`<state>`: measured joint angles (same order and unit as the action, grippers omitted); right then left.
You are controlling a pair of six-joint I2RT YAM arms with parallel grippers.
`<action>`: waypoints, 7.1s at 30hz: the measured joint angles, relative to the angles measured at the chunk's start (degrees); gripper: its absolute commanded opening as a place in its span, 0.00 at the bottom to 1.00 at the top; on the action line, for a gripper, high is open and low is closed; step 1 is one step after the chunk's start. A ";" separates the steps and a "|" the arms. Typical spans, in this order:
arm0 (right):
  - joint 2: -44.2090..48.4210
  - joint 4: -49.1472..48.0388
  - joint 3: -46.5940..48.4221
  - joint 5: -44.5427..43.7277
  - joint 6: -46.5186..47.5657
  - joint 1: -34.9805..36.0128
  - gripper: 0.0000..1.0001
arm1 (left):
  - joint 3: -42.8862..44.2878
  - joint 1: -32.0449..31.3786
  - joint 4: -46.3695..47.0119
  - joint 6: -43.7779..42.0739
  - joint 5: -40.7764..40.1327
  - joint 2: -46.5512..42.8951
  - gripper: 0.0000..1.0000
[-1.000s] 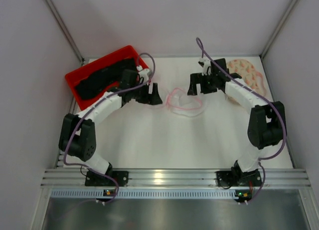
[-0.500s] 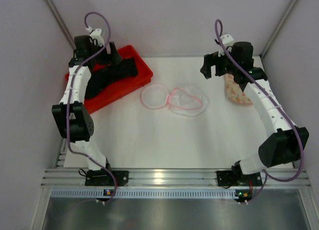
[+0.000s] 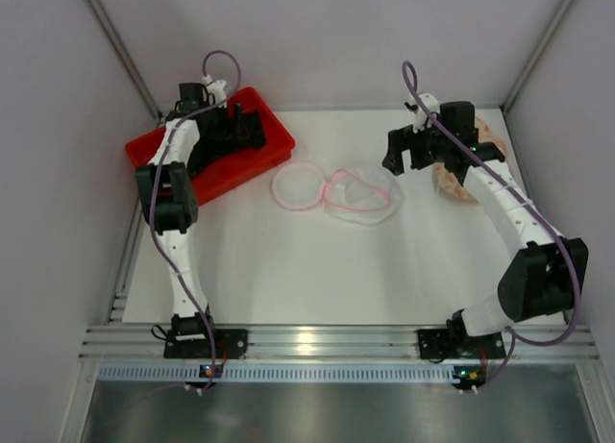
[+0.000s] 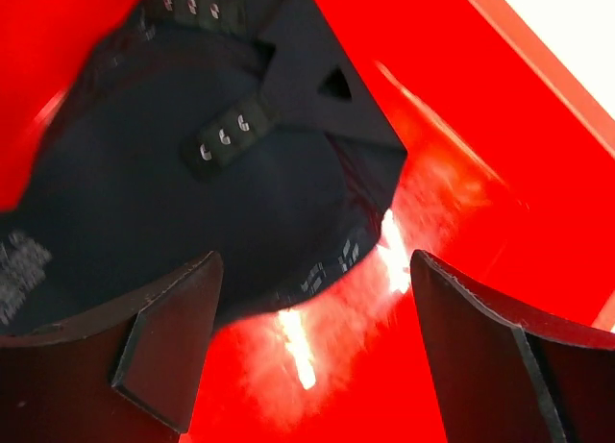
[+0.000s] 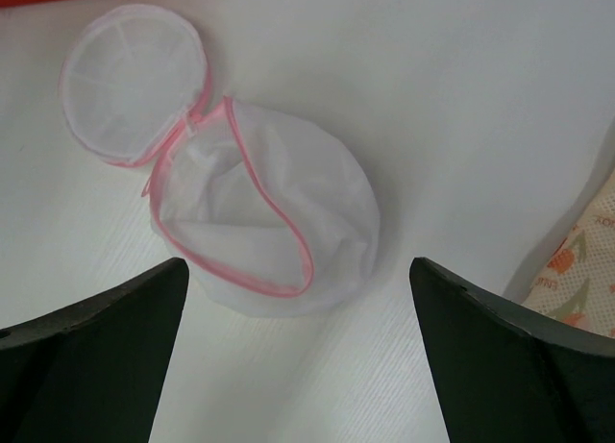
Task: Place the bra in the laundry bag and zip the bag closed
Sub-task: Pick up the bra from the bin, then place the bra at the center of the board, then adjust the bra at the center of the board.
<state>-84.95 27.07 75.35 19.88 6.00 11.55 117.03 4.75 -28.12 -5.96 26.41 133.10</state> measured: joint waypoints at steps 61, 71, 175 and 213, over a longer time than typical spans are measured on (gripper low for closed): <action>-4.79 0.00 -1.88 2.91 -1.55 -0.11 0.99 | 8.41 -8.26 10.36 1.97 -16.92 4.85 0.00; -3.02 0.55 -1.88 2.93 -1.57 -0.15 0.99 | 1.09 -6.54 9.79 5.31 -10.69 -10.12 0.00; 14.91 16.98 -14.86 8.70 9.29 -7.34 0.99 | -62.69 -31.78 5.68 28.74 -7.30 -56.96 0.44; 15.93 17.44 -14.88 8.24 9.22 -7.34 0.99 | -61.46 -7.91 -6.99 14.73 -11.87 -48.74 0.00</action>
<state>-69.01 44.51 60.47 28.12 15.22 4.21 55.57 -3.16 -35.11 8.78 14.55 84.36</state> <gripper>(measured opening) 0.993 0.033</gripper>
